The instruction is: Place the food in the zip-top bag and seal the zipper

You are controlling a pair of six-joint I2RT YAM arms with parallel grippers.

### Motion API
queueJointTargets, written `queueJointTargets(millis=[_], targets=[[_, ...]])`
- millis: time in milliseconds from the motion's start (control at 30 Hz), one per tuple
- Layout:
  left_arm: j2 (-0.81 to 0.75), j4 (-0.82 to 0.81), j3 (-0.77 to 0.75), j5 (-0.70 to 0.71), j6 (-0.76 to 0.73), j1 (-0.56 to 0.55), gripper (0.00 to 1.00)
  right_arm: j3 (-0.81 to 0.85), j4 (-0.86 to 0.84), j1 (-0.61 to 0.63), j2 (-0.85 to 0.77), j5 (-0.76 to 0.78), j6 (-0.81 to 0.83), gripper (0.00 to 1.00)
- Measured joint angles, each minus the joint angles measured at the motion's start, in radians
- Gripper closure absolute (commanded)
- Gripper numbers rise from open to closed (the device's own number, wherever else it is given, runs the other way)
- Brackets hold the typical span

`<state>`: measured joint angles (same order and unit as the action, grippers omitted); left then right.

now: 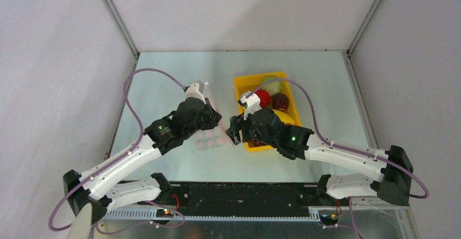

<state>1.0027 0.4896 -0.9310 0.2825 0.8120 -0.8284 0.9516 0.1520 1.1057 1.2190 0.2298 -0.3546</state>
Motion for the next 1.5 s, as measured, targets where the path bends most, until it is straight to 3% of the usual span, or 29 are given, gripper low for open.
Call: queueJointTargets(millis=[1500], targets=[[0.012,0.007,-0.001,-0.058,-0.01,0.0,1.0,0.0,0.057,0.032,0.035,0.082,0.043,0.46]])
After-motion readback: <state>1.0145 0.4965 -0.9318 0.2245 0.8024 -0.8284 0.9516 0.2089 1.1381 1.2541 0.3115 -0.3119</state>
